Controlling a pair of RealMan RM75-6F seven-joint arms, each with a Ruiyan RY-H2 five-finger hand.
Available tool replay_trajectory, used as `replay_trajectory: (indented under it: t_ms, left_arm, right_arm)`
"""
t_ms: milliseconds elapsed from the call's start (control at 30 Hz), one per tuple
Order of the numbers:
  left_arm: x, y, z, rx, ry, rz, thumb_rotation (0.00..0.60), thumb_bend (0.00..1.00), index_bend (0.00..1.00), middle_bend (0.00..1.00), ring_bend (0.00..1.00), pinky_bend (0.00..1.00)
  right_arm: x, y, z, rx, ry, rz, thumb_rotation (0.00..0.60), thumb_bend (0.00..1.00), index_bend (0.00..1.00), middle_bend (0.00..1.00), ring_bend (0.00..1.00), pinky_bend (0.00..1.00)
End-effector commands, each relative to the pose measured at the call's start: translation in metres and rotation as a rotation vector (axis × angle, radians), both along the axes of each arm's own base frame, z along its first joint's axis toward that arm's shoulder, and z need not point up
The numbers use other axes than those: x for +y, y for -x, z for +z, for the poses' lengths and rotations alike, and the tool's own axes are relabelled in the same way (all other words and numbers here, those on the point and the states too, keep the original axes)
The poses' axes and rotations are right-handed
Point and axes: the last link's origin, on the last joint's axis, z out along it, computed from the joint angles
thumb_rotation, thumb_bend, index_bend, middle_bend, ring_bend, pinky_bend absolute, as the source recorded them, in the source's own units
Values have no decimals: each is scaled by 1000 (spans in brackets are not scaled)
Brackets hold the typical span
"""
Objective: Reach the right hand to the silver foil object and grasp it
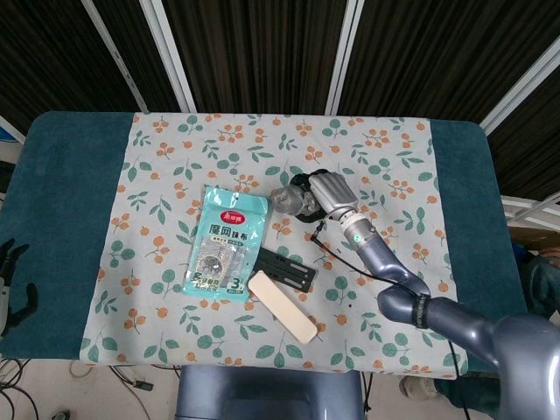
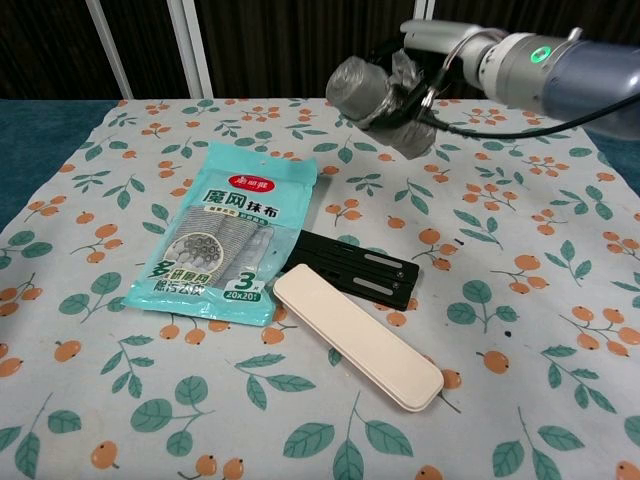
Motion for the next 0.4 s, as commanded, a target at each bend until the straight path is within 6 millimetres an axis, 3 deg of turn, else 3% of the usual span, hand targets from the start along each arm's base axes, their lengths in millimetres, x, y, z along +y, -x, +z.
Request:
replay_trajectory:
  t_ms: [33, 400]
  left_arm:
    - [0, 0, 0, -2, -2, -2, 600, 578, 119, 4, 17, 33]
    - [-1, -1, 0, -4, -6, -4, 600, 578, 120, 4, 17, 33]
  right_arm:
    - [38, 10, 78, -327, -120, -83, 600, 438, 560, 507, 464, 244]
    - [68, 18, 141, -594, -194, 12, 600, 438, 560, 507, 463, 244]
